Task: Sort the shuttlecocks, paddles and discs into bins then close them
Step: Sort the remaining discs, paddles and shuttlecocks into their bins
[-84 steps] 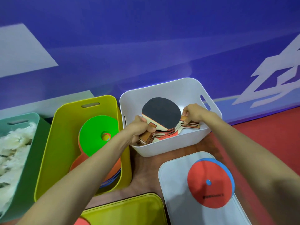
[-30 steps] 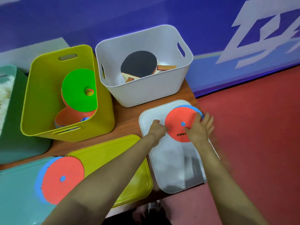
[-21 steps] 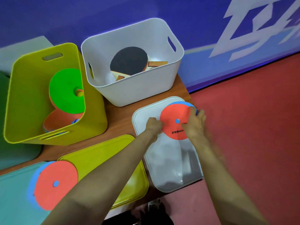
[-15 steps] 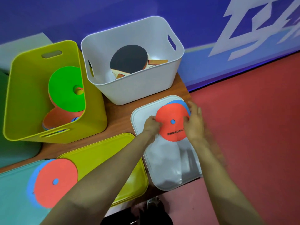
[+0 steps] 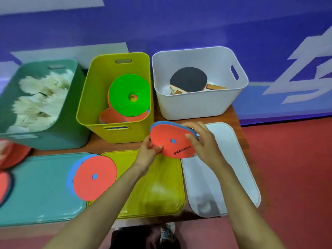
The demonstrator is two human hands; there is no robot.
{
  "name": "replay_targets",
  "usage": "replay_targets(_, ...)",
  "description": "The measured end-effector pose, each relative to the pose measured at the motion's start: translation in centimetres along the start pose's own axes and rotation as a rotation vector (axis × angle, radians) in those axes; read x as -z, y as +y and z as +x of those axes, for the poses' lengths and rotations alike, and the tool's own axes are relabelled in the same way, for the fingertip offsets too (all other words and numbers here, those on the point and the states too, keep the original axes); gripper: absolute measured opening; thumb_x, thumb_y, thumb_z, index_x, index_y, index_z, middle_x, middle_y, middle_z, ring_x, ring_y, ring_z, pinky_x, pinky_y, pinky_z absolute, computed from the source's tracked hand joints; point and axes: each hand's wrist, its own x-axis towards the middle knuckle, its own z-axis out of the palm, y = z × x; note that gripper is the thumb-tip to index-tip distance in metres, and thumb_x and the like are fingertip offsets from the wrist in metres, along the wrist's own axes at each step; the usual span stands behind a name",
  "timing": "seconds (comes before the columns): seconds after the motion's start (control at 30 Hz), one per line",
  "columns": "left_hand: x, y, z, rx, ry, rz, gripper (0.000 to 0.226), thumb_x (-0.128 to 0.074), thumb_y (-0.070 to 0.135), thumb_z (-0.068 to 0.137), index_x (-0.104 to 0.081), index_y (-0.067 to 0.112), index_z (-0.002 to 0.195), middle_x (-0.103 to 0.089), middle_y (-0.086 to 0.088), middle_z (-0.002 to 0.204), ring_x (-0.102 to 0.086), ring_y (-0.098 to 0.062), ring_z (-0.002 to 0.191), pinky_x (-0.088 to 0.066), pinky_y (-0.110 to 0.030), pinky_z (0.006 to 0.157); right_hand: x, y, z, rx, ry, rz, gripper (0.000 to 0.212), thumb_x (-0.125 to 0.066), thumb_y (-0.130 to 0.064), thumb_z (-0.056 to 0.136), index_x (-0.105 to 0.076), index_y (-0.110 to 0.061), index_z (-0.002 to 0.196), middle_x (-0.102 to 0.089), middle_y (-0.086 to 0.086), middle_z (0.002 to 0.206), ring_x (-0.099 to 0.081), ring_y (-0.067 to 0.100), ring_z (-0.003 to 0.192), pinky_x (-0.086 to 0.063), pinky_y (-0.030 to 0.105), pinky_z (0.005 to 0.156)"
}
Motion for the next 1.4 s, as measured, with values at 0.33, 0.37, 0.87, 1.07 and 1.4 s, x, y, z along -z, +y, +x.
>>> replay_targets(0.33, 16.4, 3.4, -6.8, -0.232, 0.074, -0.017, 0.022, -0.050, 0.001, 0.093, -0.059, 0.011, 0.111, -0.069, 0.010, 0.099, -0.061, 0.001, 0.088, -0.050, -0.017, 0.079, -11.5, -10.9, 4.8, 0.230, -0.247, 0.009, 0.034, -0.056, -0.003, 0.090, -0.059, -0.031, 0.110, -0.052, -0.031, 0.104, -0.049, -0.011, 0.103, -0.039, 0.011, 0.090)
replay_targets(0.37, 18.2, 4.0, -7.0, -0.265, 0.092, -0.021, 0.021, -0.050, 0.001, 0.093, -0.060, 0.012, 0.108, -0.071, 0.011, 0.096, -0.062, 0.001, 0.087, -0.050, -0.016, 0.079, -13.0, -11.9, 5.3, 0.250, -0.242, 0.004, 0.033, -0.057, -0.002, 0.090, -0.061, -0.028, 0.110, -0.052, -0.028, 0.104, -0.049, -0.013, 0.102, -0.037, 0.008, 0.089)
replay_targets(0.87, 48.6, 12.6, -4.6, -0.394, 0.132, -0.089, 0.026, -0.054, 0.002, 0.091, -0.059, 0.013, 0.114, -0.069, 0.004, 0.108, -0.063, -0.010, 0.095, -0.054, -0.025, 0.079, -40.3, -26.0, 15.0, 0.255, -0.093, -0.074, 0.035, -0.058, -0.005, 0.088, -0.060, -0.016, 0.121, -0.055, -0.007, 0.112, -0.049, 0.003, 0.106, -0.041, 0.021, 0.093)
replay_targets(1.07, 56.5, 16.8, -1.2, -0.355, 0.207, -0.209, 0.018, -0.054, 0.003, 0.091, -0.062, 0.014, 0.102, -0.071, 0.001, 0.098, -0.066, -0.010, 0.083, -0.056, -0.029, 0.073, -47.9, -30.0, 20.0, 0.108, -0.103, -0.179, 0.050, -0.059, -0.015, 0.088, -0.043, -0.020, 0.135, -0.053, 0.005, 0.127, -0.051, 0.015, 0.112, -0.040, 0.025, 0.097)
replay_targets(1.4, 64.4, 21.9, 6.9, -0.332, 0.361, -0.234, 0.015, -0.060, 0.003, 0.088, -0.064, 0.017, 0.092, -0.070, 0.003, 0.088, -0.064, -0.011, 0.079, -0.056, -0.028, 0.068, -55.5, -31.3, 29.7, -0.130, -0.167, -0.177, 0.038, -0.064, -0.003, 0.081, -0.052, -0.009, 0.116, -0.056, 0.003, 0.088, -0.063, 0.026, 0.072, -0.054, 0.039, 0.074)
